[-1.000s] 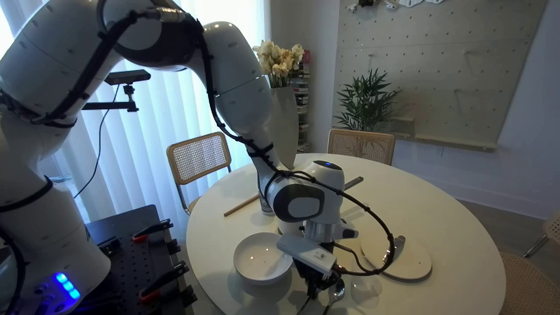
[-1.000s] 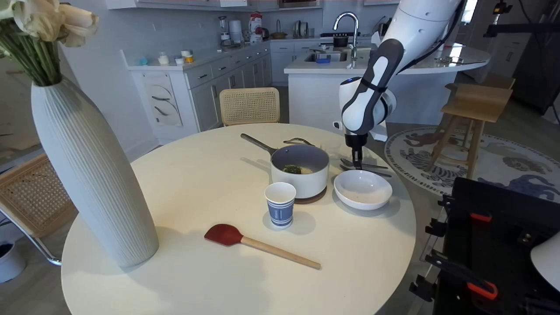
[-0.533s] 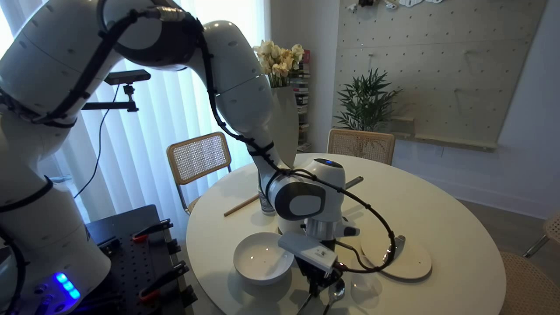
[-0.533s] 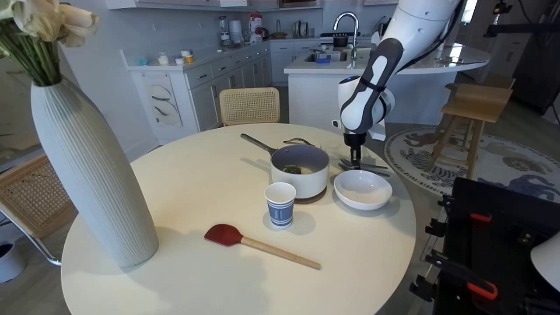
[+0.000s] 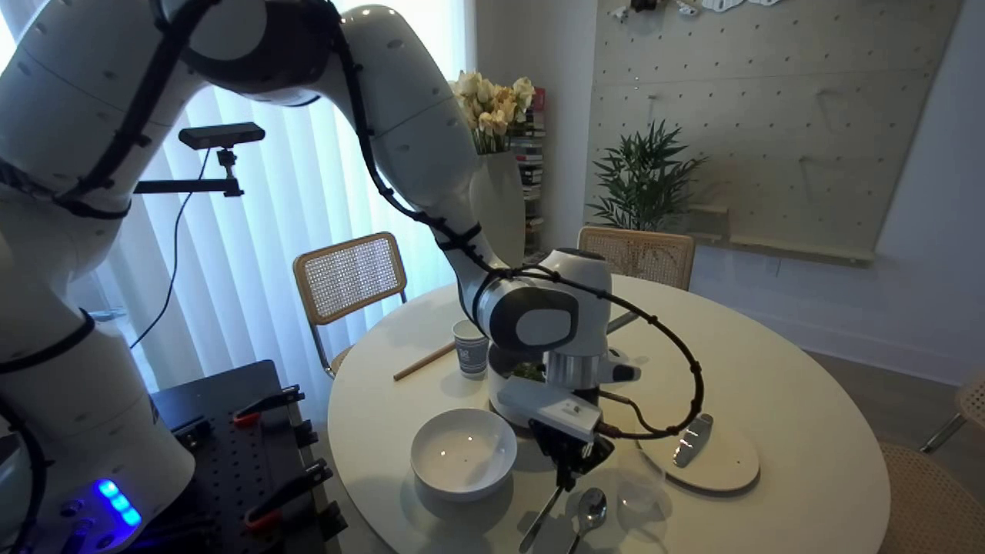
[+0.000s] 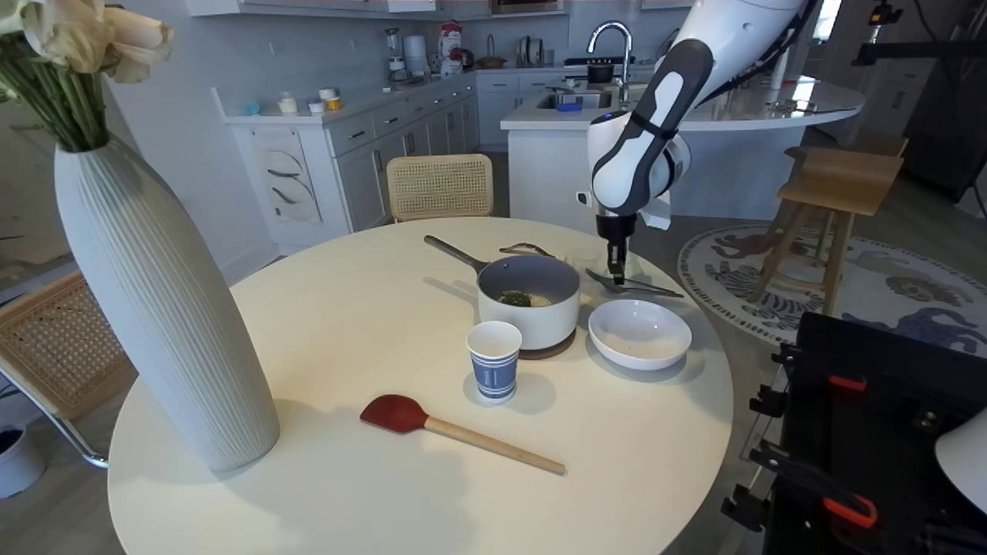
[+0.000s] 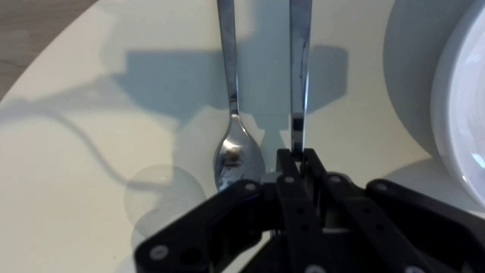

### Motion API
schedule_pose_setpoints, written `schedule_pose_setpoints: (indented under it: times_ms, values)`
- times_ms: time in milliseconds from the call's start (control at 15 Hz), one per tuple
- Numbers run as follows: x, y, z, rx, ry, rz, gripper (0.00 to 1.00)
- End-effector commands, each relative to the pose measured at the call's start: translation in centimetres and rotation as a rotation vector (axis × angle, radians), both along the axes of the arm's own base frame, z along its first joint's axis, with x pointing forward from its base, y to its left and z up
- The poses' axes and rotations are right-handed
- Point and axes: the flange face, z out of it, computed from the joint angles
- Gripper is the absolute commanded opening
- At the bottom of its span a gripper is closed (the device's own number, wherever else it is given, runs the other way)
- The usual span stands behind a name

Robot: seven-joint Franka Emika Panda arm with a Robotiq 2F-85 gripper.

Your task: Swap the places of the cup and the cutlery

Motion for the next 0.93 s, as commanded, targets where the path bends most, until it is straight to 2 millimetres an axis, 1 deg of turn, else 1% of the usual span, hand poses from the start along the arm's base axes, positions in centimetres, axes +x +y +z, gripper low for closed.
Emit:
schedule_pose_setpoints:
  times_ms: [0,200,467,667,867]
  values:
    - [0.1,0.9,3.5,-0.014,0.041,-0.010,0.02]
    - [0.0,1.6,5.6,-0.020,0.080,-0.017,0.02]
    - [-0.5,3.1,8.5,-0.010,0.133,-0.043,0.02]
    - [-1.6,4.8,10.3,-0.008,0.150,-0.063,0.02]
    - [-3.3,7.0,11.7,-0.008,0.150,-0.079,0.02]
